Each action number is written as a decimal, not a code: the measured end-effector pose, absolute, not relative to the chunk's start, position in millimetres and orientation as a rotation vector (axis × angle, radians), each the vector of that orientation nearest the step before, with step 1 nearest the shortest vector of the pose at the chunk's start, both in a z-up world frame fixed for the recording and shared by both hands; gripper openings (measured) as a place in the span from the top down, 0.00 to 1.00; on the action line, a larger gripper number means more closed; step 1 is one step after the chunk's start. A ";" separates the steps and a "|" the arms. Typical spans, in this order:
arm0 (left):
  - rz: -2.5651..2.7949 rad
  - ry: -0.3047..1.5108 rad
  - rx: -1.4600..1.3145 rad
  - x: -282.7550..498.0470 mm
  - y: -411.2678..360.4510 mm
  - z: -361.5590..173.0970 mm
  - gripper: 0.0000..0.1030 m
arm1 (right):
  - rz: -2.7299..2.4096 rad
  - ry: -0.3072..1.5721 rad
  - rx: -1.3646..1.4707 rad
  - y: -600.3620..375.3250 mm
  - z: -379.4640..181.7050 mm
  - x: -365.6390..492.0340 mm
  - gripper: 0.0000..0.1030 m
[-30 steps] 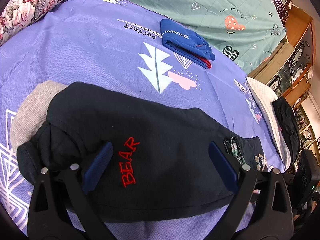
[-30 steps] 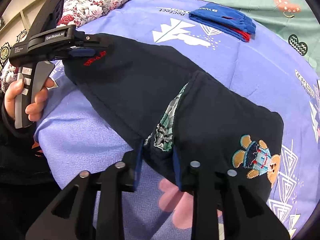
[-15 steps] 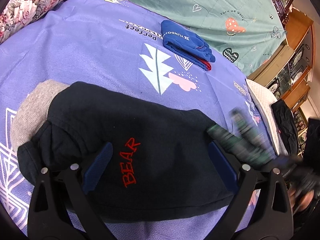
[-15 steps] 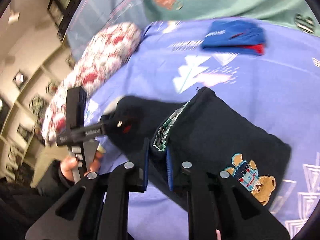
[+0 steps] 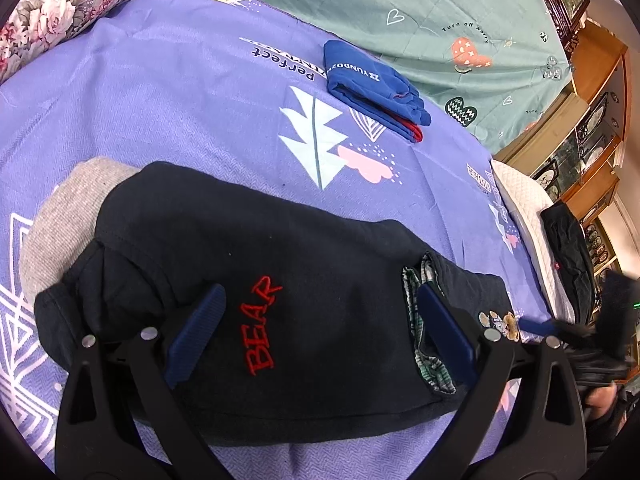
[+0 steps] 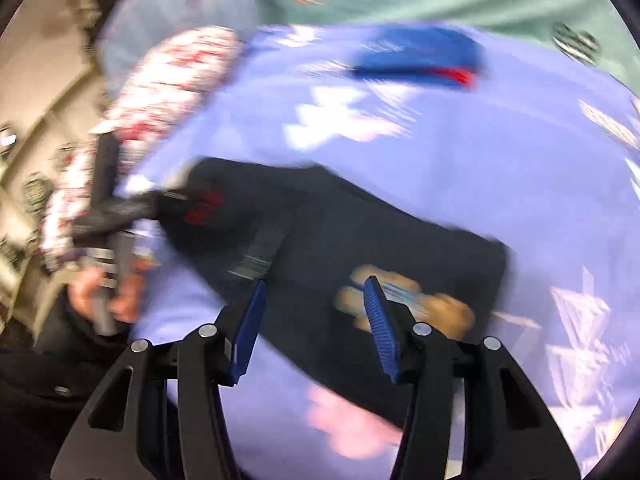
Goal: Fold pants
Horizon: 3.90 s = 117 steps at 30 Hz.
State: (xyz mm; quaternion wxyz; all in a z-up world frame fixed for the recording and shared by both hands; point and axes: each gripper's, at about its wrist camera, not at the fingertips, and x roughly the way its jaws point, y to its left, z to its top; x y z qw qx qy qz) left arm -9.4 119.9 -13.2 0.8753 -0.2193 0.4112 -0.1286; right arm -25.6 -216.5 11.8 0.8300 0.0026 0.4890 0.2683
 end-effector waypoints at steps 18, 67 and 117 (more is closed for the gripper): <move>-0.202 0.943 -0.924 -69.1 209.9 -22.4 0.02 | 0.530 0.901 0.311 -289.1 -6.1 14.2 0.11; -0.675 0.889 -0.042 -81.4 -62.8 52.7 0.02 | 0.809 1.070 0.633 -307.3 -19.5 -5.9 0.01; -0.718 0.937 -0.113 -60.7 -50.9 1.3 0.02 | 0.760 1.068 0.264 -224.5 65.5 31.8 0.44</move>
